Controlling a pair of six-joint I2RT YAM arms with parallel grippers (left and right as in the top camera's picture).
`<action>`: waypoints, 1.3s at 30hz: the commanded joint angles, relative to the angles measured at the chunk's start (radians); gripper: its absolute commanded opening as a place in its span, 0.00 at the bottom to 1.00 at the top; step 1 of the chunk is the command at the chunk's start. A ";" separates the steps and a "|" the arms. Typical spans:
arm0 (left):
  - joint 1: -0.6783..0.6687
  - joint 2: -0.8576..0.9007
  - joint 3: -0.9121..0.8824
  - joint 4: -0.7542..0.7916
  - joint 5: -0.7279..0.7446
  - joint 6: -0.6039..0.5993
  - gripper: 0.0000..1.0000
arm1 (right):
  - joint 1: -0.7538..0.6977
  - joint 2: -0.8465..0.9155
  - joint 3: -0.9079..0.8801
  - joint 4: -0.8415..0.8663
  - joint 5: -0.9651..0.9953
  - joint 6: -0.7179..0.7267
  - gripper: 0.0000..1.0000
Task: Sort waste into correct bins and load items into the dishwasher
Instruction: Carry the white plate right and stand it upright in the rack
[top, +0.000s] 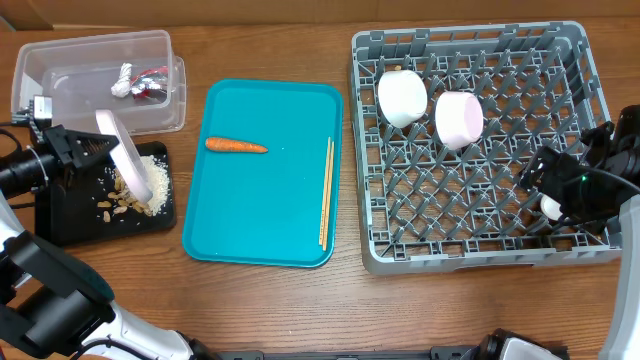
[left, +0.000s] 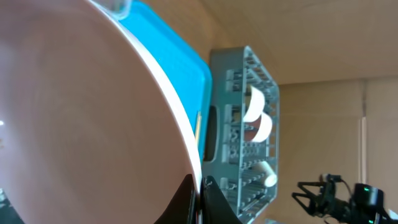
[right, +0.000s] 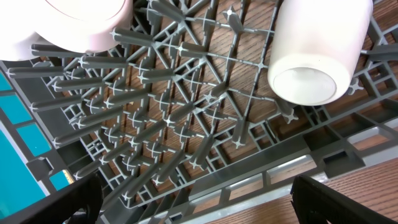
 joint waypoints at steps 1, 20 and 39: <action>0.005 -0.033 0.023 -0.023 0.089 0.134 0.04 | 0.001 -0.010 0.009 0.003 0.003 -0.003 1.00; -0.205 -0.087 0.024 -0.059 0.343 0.186 0.04 | 0.001 -0.010 0.009 0.000 0.002 -0.003 1.00; -1.169 -0.087 0.024 1.093 -0.301 -0.957 0.04 | 0.001 -0.010 0.009 -0.027 0.056 0.005 1.00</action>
